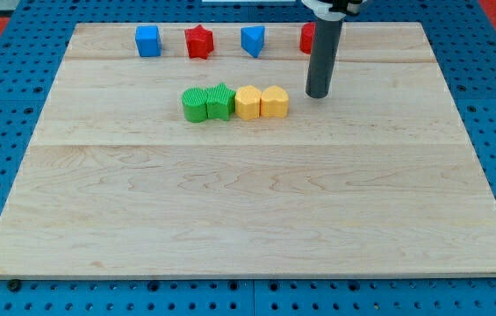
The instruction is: Separate the yellow hexagon from yellow heart
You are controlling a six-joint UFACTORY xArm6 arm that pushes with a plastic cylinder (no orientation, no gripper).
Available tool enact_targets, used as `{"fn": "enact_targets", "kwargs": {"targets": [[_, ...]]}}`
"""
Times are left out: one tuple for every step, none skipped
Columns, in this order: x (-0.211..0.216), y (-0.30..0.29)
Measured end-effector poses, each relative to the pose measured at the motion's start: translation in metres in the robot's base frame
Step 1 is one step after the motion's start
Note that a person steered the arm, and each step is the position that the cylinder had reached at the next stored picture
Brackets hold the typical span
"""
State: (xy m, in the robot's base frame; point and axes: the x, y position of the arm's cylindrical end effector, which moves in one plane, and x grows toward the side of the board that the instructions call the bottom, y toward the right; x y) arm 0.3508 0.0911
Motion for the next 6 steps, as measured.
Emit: {"fn": "enact_targets", "kwargs": {"targets": [[0.005,-0.015],[0.007,-0.018],[0.007,-0.018],[0.012,-0.018],[0.014,-0.019],[0.02,-0.071]]}}
